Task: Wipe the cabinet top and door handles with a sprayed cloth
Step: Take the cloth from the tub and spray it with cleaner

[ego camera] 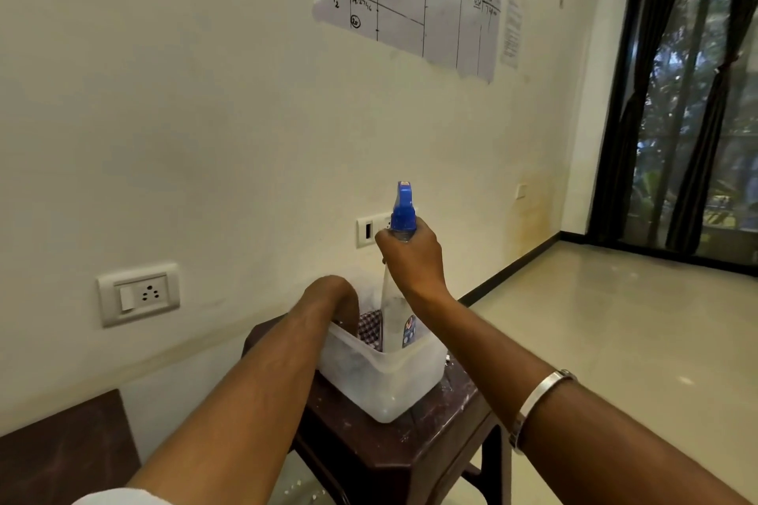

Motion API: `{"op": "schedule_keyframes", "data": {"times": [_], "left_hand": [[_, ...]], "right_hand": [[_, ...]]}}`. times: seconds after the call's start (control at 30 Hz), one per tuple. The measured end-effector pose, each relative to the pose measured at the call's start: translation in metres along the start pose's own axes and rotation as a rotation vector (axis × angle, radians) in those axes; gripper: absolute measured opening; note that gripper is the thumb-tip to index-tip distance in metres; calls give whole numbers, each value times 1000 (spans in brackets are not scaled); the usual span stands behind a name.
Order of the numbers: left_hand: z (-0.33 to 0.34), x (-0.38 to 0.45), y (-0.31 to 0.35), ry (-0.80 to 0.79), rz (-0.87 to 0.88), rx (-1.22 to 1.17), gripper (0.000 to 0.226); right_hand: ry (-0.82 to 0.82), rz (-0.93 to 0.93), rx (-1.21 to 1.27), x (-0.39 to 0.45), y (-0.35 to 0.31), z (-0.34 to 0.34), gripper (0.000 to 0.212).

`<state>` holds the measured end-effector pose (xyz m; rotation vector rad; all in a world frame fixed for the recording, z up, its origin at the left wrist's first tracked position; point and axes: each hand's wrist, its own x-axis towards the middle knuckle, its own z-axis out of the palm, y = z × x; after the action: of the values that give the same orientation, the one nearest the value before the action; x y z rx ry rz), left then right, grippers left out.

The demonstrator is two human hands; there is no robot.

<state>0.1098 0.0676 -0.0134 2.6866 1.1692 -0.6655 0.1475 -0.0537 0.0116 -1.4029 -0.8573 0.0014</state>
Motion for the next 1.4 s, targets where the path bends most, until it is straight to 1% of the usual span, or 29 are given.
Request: {"op": "schedule_keyframes", "data": {"times": [0.07,0.13,0.27,0.33,0.4,0.5,0.6,0.77,0.83,0.93,1.07,1.13,1.2,1.23,1.3,1.4], "left_hand": [[-3,-4,-1,-58,36,-48,55],[-3,-7,0,-100,62,-97,52],[2,-5,7,-128,109,-222,48],[3,-8,7,-56,130,-290,47],[0,-12,-1,76,175,-369,48],[-3,-21,-17,214,255,-619,42],[-2,-32,-31,302,312,-883,38],[0,-49,-41,476,352,-1274,34],[-3,-58,-42,546,346,-1386,34],[-8,-77,-49,598,346,-1519,36],[-10,-107,-63,593,316,-1661,43],[-10,-121,-69,548,297,-1788,45],[-11,-140,-73,504,278,-1955,41],[-11,-148,-76,482,292,-2048,39],[-11,-160,-82,454,349,-2190,42],[-2,-174,-96,497,397,-2230,42]], "right_hand": [[3,2,-3,0,0,0,12],[9,10,-3,0,0,1,12],[13,43,3,1,-3,1,12],[12,60,2,1,-4,1,11],[31,71,4,1,-5,1,14],[72,56,-30,-1,-6,-1,11],[69,29,-45,-4,-14,-1,7],[6,-63,-70,-6,-45,-3,10],[-7,-105,-89,-5,-60,-4,11],[-10,-142,-89,-4,-86,-4,12],[-15,-210,-82,-7,-123,-2,8],[-27,-249,-72,-12,-140,1,11],[-39,-270,-46,-20,-156,4,15],[-44,-275,-37,-24,-163,6,17],[-65,-283,-31,-33,-175,10,18],[-159,-259,-15,-50,-182,19,11]]}}
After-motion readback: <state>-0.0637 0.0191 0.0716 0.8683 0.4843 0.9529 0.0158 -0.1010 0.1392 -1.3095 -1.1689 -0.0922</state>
